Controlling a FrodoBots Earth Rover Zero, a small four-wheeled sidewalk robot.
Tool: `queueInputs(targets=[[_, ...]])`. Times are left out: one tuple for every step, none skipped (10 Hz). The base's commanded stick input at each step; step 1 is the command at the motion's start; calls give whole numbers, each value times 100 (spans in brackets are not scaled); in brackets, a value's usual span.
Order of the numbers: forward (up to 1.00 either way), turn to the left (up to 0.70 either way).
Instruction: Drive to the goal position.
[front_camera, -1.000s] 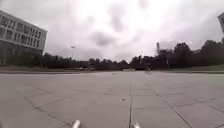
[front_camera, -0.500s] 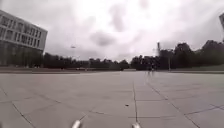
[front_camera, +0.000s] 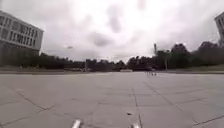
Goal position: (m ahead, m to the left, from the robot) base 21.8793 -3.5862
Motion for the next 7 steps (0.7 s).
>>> queueInputs(targets=[[70, 0], [70, 0], [70, 0], [70, 0], [70, 0], [70, 0], [70, 0]])
